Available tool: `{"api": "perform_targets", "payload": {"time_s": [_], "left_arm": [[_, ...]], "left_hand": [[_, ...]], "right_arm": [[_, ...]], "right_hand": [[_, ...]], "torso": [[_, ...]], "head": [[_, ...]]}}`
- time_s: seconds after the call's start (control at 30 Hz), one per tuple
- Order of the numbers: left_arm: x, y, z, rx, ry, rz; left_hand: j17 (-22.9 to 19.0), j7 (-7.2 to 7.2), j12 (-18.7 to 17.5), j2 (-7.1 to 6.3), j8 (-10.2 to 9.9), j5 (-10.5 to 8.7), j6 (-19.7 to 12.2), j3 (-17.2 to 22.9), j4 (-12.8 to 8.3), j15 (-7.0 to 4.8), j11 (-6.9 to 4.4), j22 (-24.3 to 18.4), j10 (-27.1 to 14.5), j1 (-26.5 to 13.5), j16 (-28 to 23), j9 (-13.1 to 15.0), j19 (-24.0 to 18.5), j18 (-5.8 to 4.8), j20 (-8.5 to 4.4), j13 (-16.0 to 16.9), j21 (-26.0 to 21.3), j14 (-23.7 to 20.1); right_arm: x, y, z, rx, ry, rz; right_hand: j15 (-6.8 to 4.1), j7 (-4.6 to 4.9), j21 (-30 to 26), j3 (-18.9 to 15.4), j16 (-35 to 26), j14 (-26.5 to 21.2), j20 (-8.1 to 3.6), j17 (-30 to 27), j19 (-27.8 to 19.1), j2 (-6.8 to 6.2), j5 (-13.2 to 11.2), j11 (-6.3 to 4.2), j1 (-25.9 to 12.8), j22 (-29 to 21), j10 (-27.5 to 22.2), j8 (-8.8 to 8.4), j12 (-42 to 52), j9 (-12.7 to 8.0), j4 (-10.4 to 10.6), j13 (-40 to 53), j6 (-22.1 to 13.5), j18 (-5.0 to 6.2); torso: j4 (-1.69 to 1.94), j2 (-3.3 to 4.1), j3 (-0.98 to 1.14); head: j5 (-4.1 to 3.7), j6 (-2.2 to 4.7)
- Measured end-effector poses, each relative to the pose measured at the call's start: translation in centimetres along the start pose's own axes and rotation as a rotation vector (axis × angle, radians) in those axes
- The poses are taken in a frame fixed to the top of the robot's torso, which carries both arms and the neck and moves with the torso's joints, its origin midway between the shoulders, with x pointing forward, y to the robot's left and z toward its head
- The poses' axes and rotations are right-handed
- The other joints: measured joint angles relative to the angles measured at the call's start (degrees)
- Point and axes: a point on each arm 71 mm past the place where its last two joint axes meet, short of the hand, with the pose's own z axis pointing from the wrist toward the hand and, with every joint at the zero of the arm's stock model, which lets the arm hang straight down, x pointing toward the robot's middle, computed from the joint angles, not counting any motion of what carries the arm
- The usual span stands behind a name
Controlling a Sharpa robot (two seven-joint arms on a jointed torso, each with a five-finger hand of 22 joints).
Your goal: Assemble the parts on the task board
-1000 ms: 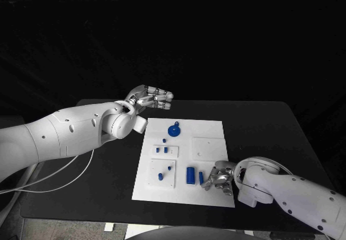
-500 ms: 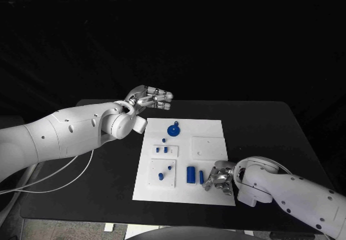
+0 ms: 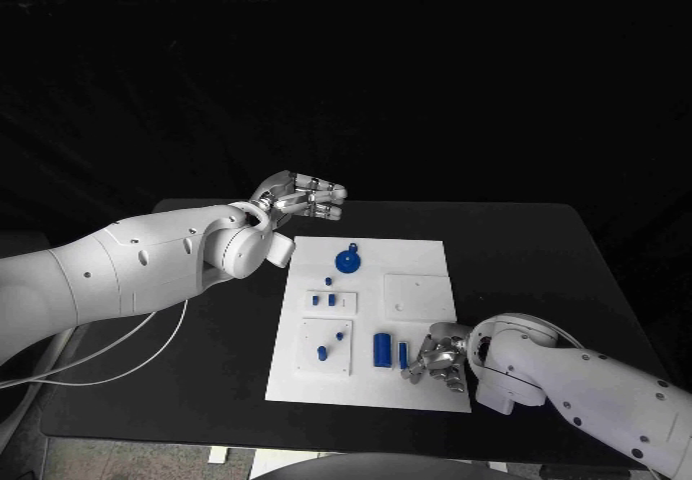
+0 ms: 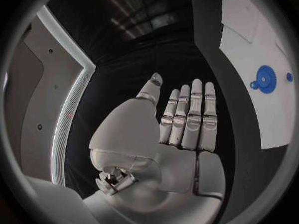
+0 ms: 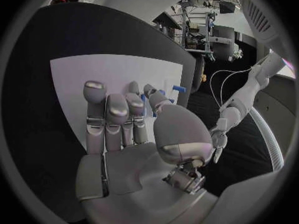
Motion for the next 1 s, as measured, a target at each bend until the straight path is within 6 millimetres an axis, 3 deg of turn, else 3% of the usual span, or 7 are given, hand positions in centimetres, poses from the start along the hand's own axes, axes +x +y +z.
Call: {"api": "perform_targets", "payload": {"time_s": [0.37, 0.47, 0.57, 0.63, 0.73, 0.87, 1.0], "left_arm": [[0.0, 0.0, 0.0, -0.001, 0.000, 0.001], [-0.1, 0.0, 0.0, -0.001, -0.001, 0.001], [-0.2, 0.0, 0.0, -0.001, -0.005, 0.002], [-0.3, 0.1, 0.1, -0.001, -0.009, 0.002], [-0.4, 0.1, 0.3, -0.001, -0.016, 0.001], [-0.8, 0.3, 0.8, -0.002, -0.035, -0.004], [-1.7, 0.5, 1.1, -0.004, -0.067, -0.012]], "left_hand": [[0.00, 0.00, 0.00, 0.00, 0.00, 0.00, 0.00, 0.00, 0.00, 0.22, 0.00, 0.00, 0.00, 0.00, 0.00, 0.00, -0.21, 0.00, 0.21, 0.00, 0.00, -0.22], [0.00, 0.00, 0.00, 0.00, 0.00, 0.00, 0.00, 0.00, 0.00, 0.22, 0.00, 0.00, 0.00, 0.00, 0.00, 0.00, -0.21, 0.00, 0.21, 0.00, 0.00, -0.22], [0.00, 0.00, 0.00, 0.00, 0.00, 0.00, 0.00, 0.00, 0.00, 0.22, 0.00, 0.00, 0.00, 0.00, 0.00, 0.00, -0.21, 0.00, 0.21, 0.00, 0.00, -0.22], [0.00, 0.00, 0.00, 0.00, 0.00, 0.00, 0.00, 0.00, 0.00, 0.22, 0.00, 0.00, 0.00, 0.00, 0.00, 0.00, -0.21, 0.00, 0.21, 0.00, 0.00, -0.22], [0.00, 0.00, 0.00, 0.00, 0.00, 0.00, 0.00, 0.00, 0.00, 0.53, 0.00, 0.00, 0.00, 0.00, 0.00, 0.00, -0.21, 0.00, 0.21, 0.00, 0.00, -0.53], [-0.37, 0.00, 0.00, 0.00, 0.00, 0.00, 0.00, -0.06, -0.06, 0.75, 0.21, 0.00, -0.21, 0.00, 0.00, 0.00, -0.27, 0.00, 0.27, 0.00, 0.00, -1.38], [-0.82, 0.00, 0.00, 0.24, 0.00, 0.00, 0.00, -0.26, -0.26, 1.00, 0.21, 0.00, -0.21, 0.24, 0.00, 0.00, -0.51, 0.00, 0.50, 0.00, 0.00, -2.31]], "right_arm": [[-0.2, -0.6, -0.3, -0.002, -0.006, 0.008], [-0.5, -0.9, -0.6, -0.015, -0.014, 0.021], [-1.3, -0.9, -1.1, -0.055, -0.041, 0.047], [-2.1, -0.7, -1.5, -0.097, -0.073, 0.072], [-3.6, -0.3, -1.9, -0.158, -0.122, 0.107], [-7.4, -0.4, -2.2, -0.251, -0.228, 0.192], [-11.9, -1.4, -2.1, -0.326, -0.347, 0.313]], "right_hand": [[0.00, 0.00, -0.07, -2.01, 0.00, 0.00, 0.00, -0.16, 0.00, -1.11, 0.40, 0.00, 1.15, 0.00, 0.00, -0.01, 0.00, -0.52, 0.78, -0.03, 0.01, -0.01], [0.00, 0.86, -2.11, -3.72, -1.22, 0.00, 0.00, -1.04, 0.00, -2.52, 0.64, 0.39, 1.39, 0.00, -0.39, -0.02, -0.81, -0.76, 1.54, -0.46, -1.54, 0.00], [0.18, 1.50, -7.08, -7.03, -3.78, -0.19, 0.21, -2.72, -0.21, -3.55, -0.98, 0.93, 2.59, 0.00, -0.93, -0.04, -2.93, -0.67, 3.76, -1.88, -3.15, 0.00], [0.18, 1.66, -9.94, -9.48, -5.21, -0.19, 0.21, -3.54, -0.21, -2.98, -1.12, 1.19, 3.60, -0.01, -1.28, -0.05, -4.07, -0.30, 4.91, -2.87, -3.31, 0.00], [0.29, 1.60, -12.76, -11.22, -7.06, -0.29, 0.21, -4.41, -0.21, -2.17, -1.16, 1.18, 4.41, -0.92, -2.02, -0.04, -5.39, -0.16, 5.05, -4.05, -3.39, -0.01], [0.38, 1.77, -21.11, -12.76, -14.63, -2.07, 0.44, -8.97, -0.44, -0.67, 0.01, 1.32, 5.90, -4.92, -5.16, -0.05, -14.08, -0.16, 3.59, -10.03, -3.66, -0.01], [1.25, 2.20, -29.08, -12.65, -26.27, -4.75, 1.59, -15.86, -3.46, 1.06, 1.50, 1.53, 7.64, -14.07, -6.86, -0.05, -24.00, -0.79, 0.52, -21.83, -4.46, -0.01]], "torso": [[-0.06, -0.01, 0.03], [-0.11, -0.05, 0.03], [-0.21, -0.15, 0.01], [-0.27, -0.24, -0.04], [-0.41, -0.43, -0.11], [-0.70, -0.96, -0.30], [-0.97, -2.01, -0.59]], "head": [[0.08, -0.05], [0.01, 0.15], [-0.10, 0.62], [-0.35, 1.19], [-0.59, 2.03], [-1.26, 4.10], [-1.98, 6.20]]}}
